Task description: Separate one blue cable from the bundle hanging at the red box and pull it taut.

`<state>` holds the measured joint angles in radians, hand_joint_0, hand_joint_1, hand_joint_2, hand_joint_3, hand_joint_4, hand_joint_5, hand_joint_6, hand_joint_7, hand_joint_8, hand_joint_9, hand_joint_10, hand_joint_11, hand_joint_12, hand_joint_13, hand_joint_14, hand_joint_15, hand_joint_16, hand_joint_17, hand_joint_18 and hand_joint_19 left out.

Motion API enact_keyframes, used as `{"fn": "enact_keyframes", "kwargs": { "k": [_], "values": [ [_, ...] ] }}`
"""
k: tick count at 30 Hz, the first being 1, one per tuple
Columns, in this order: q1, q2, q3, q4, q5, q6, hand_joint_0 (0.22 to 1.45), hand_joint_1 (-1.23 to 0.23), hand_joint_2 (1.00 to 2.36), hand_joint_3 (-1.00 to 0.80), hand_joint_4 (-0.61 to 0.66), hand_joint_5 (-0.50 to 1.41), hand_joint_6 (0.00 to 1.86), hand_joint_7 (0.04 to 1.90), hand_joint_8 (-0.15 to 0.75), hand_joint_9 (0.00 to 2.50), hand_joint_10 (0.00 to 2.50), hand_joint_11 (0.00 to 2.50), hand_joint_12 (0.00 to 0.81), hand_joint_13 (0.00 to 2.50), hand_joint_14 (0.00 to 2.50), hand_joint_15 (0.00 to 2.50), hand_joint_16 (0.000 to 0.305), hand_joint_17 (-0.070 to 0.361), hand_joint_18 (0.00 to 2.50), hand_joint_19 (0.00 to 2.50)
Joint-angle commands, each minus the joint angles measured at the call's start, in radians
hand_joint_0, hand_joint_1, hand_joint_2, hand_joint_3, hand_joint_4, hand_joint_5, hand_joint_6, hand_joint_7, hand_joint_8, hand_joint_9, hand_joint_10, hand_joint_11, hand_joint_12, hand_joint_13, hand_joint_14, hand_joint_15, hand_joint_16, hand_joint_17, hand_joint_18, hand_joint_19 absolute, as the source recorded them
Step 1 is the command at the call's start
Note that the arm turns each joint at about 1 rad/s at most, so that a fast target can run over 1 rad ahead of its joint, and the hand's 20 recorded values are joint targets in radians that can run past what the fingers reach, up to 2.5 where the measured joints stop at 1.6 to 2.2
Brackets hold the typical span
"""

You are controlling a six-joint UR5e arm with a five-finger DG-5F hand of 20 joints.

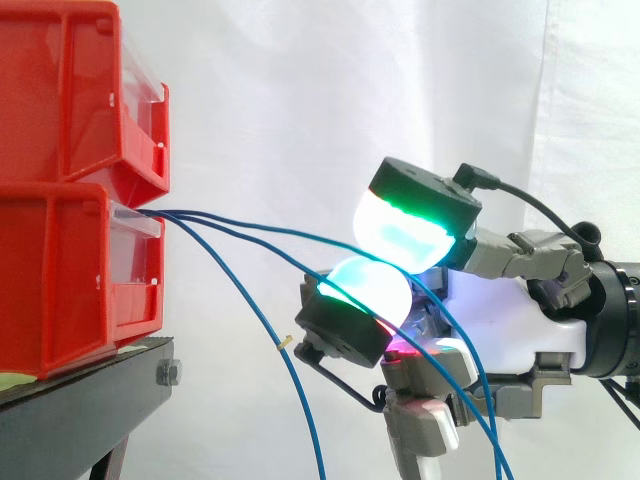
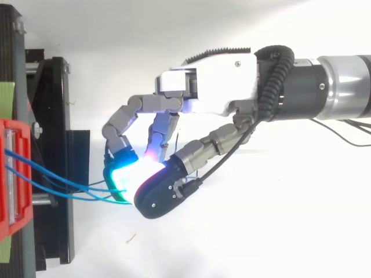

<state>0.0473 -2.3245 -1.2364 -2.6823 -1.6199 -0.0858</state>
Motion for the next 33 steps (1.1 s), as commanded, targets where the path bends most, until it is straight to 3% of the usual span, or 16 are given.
{"fn": "enact_keyframes", "kwargs": {
  "k": [1,7,16,22,26,27,31,33],
  "values": [
    [0.000,0.001,0.000,-0.001,0.002,0.012,0.71,-0.81,1.01,-0.31,-0.27,-0.21,0.90,1.28,0.278,1.25,0.02,1.05,0.337,1.15,0.02,0.70,0.045,0.102,0.94,0.61],
    [0.000,-0.001,0.000,-0.005,0.002,0.029,0.70,-0.79,1.02,-0.09,-0.47,-0.18,0.90,1.52,0.249,1.38,0.02,1.12,0.330,1.23,0.03,0.74,0.044,0.098,0.96,0.66],
    [0.000,-0.001,0.000,-0.030,0.002,0.136,0.71,-0.79,1.02,-0.12,-0.40,-0.19,0.91,1.49,0.240,1.45,0.02,1.47,0.335,1.29,0.03,0.83,0.045,0.101,0.97,0.65],
    [0.002,-0.001,-0.002,-0.030,0.002,0.150,0.71,-0.79,1.02,-0.14,-0.36,-0.19,0.92,1.43,0.248,1.44,0.01,1.58,0.333,1.29,0.03,0.87,0.045,0.102,0.97,0.61],
    [0.002,-0.001,-0.002,-0.030,0.002,0.150,0.71,-0.79,1.02,-0.14,-0.36,-0.19,0.92,1.40,0.239,1.41,0.00,1.77,0.347,1.30,0.03,1.05,0.046,0.103,0.97,0.60],
    [0.002,-0.001,-0.002,-0.030,0.002,0.149,0.70,-0.80,1.02,-0.13,-0.35,-0.19,0.92,1.40,0.252,1.31,0.23,1.67,0.345,1.28,0.03,1.11,0.046,0.103,0.96,0.59],
    [0.002,-0.001,0.000,-0.031,0.002,0.147,0.70,-0.81,1.02,-0.13,-0.34,-0.19,0.91,1.41,0.250,1.16,0.58,1.67,0.356,1.25,0.02,1.28,0.045,0.101,0.96,0.63],
    [0.002,-0.001,-0.002,-0.036,0.002,0.147,0.70,-0.81,1.02,-0.13,-0.33,-0.18,0.91,1.41,0.261,1.05,0.94,1.60,0.364,1.25,0.02,1.37,0.044,0.099,0.96,0.65]
  ]
}}
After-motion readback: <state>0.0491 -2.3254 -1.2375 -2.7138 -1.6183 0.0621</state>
